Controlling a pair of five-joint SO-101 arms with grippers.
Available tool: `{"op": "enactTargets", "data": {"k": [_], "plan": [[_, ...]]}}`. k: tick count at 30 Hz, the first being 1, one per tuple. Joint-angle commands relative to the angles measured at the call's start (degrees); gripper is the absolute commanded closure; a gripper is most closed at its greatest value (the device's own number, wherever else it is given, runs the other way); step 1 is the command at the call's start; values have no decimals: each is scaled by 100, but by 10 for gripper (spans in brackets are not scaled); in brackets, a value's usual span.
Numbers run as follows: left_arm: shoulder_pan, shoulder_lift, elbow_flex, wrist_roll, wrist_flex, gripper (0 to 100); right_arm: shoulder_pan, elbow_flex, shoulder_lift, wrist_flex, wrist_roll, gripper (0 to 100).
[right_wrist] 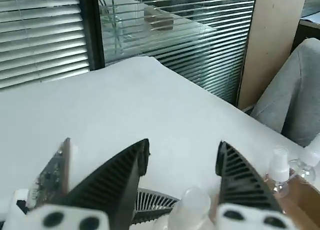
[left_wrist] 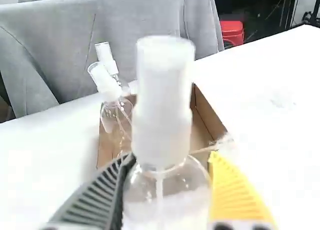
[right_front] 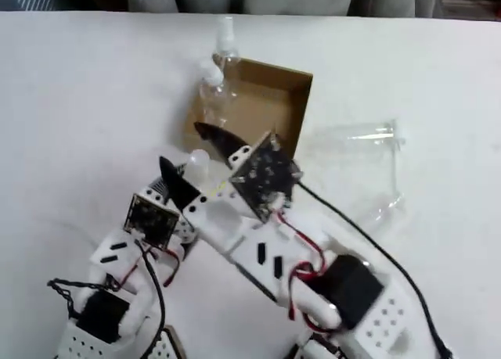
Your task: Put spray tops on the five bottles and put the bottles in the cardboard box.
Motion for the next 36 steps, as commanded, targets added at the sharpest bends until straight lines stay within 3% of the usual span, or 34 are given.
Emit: {"op": "enactTargets", "data": {"k": [1,7,11,13,20,30,36], "plan": [[-4,-75,-70,-35,-211,979,75,-712,-110,479,-62,815],[-4,-75,-70,-26,-211,979,84,-844,-242,1059,-62,837],[-4,-75,-70,-26,-211,979,84,-835,-646,1332,-62,995],[-4,-75,-70,-26,-211,979,92,-826,-831,1622,-62,956],[-4,-75,-70,-26,-211,979,488,53,-1068,2123,-70,983],[-4,-75,-70,-26,-211,979,576,1978,-1042,-251,-62,983],[-4,-75,-70,-26,-211,979,585,2066,-1033,-488,-26,983]]}}
